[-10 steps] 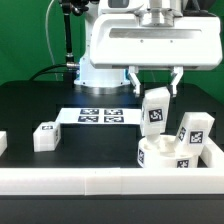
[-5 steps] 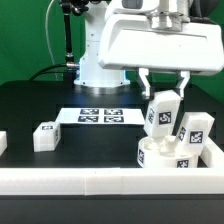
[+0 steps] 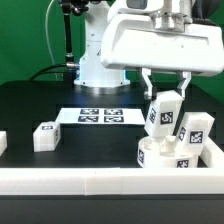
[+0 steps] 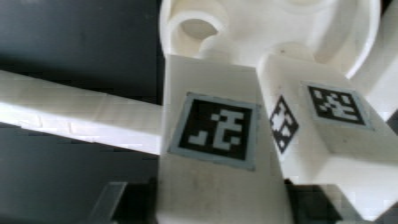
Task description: Assemble stool
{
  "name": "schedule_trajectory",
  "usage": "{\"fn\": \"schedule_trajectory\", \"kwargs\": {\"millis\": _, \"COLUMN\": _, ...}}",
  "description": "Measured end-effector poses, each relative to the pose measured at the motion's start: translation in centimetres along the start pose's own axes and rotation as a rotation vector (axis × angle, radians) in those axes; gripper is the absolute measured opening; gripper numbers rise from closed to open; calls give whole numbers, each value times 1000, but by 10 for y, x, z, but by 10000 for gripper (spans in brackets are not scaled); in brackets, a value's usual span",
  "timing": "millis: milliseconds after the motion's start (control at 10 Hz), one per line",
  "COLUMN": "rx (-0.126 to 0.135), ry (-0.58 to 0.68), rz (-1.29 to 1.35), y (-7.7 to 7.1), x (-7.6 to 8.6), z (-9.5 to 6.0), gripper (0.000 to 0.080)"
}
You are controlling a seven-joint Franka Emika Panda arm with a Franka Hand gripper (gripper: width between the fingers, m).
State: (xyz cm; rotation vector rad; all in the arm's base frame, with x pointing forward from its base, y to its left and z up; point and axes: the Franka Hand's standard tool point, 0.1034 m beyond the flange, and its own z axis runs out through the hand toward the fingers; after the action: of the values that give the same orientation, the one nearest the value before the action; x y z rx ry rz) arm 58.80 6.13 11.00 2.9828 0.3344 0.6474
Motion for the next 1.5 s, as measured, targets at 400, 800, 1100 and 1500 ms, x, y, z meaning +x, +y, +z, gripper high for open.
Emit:
{"fn": "schedule_trajectory", "kwargs": {"millis": 400, "rx": -11, "ry": -5, "rz": -13, "y": 12, "x": -10, "z": 2, "gripper": 324}}
{"fn": "schedule_trajectory", "kwargs": {"millis": 800, "rx": -8, "ry": -17, "rz": -18, "y": 7, "x": -16, "z": 7, "gripper": 324}}
{"fn": "schedule_trajectory", "kwargs": {"millis": 1100, "rx": -10, "ry": -17, "rz": -24, "y": 5, "x": -19, "z": 11, "gripper": 324}}
{"fn": "schedule_trajectory", "kwargs": {"millis": 1500, "rx": -21, "ry": 11, "rz": -27, "y": 6, "x": -17, "z": 13, "gripper": 324}}
